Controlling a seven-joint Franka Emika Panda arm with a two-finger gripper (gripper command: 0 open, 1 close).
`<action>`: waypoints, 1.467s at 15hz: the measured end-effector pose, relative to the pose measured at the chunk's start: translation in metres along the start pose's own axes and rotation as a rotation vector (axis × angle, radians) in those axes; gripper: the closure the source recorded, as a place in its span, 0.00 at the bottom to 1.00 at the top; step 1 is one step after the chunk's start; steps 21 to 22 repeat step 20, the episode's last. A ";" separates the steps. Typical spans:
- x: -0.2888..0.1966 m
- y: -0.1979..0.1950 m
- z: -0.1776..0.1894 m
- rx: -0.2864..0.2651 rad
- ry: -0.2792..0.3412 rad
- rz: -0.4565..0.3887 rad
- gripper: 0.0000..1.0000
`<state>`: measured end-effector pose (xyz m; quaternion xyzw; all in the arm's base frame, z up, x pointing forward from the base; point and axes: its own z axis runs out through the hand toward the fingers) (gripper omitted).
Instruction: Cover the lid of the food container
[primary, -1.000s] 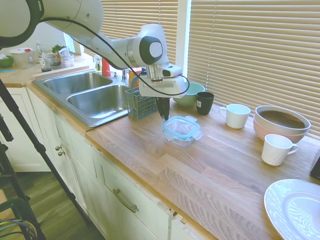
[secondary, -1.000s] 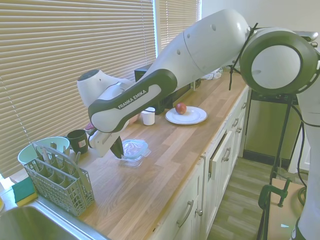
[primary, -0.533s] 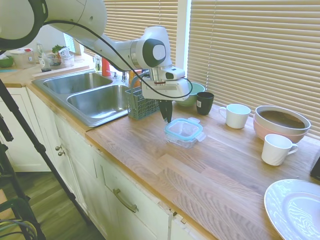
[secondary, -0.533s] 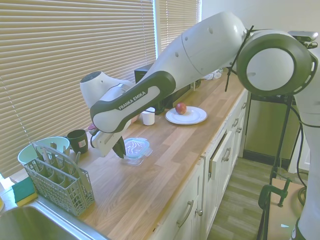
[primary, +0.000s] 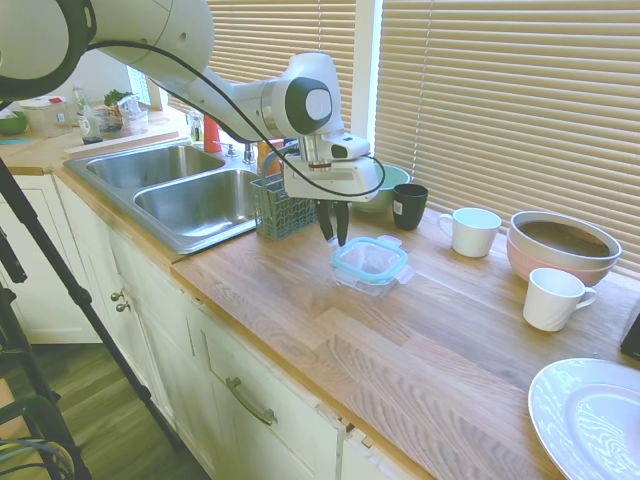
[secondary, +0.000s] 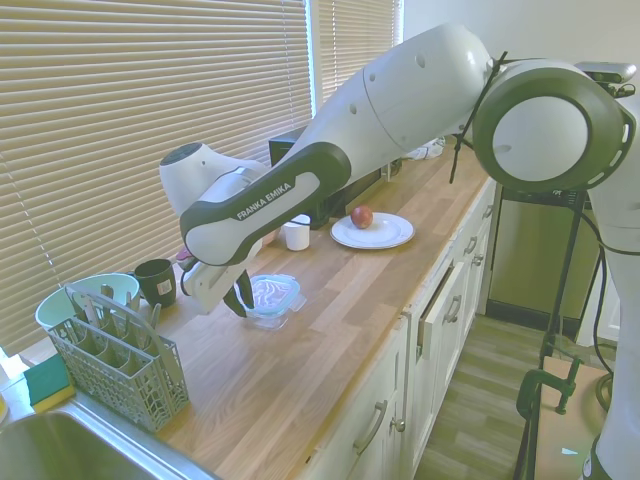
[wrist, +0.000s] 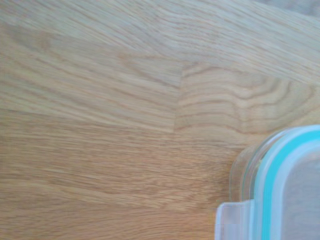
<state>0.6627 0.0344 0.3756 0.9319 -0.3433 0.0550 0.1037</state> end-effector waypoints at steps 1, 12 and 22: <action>0.000 0.000 -0.001 0.001 0.001 0.001 0.00; -0.018 0.095 -0.062 0.123 -0.075 0.055 0.00; -0.073 0.171 -0.041 0.140 -0.124 0.104 0.00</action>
